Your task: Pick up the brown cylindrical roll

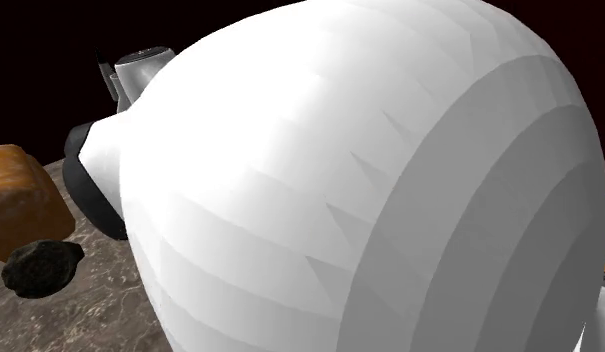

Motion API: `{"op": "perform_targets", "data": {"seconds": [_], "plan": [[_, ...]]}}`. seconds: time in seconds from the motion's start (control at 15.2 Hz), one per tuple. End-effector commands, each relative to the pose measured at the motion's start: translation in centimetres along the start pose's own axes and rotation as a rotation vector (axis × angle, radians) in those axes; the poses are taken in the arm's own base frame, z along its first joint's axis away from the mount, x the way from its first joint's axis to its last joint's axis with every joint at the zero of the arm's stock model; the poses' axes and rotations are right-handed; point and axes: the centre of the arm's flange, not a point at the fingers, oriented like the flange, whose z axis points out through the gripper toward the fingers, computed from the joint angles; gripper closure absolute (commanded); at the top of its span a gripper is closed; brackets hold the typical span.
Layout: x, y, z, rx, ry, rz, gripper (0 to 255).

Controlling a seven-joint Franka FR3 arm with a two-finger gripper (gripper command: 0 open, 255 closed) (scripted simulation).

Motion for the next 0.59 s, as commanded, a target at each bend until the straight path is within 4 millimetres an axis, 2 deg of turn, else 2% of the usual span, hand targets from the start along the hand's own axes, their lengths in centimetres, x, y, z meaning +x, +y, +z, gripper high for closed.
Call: {"op": "perform_targets", "data": {"seconds": [0.0,0.13,0.2,0.53], "plan": [[-0.21,0.11,1.39,0.000,0.000,0.001,0],[-0.21,0.11,1.38,0.000,0.000,0.001,0],[-0.25,0.11,1.35,0.000,0.000,0.001,255],[-0.26,0.11,1.32,0.000,0.000,0.001,255]]}}
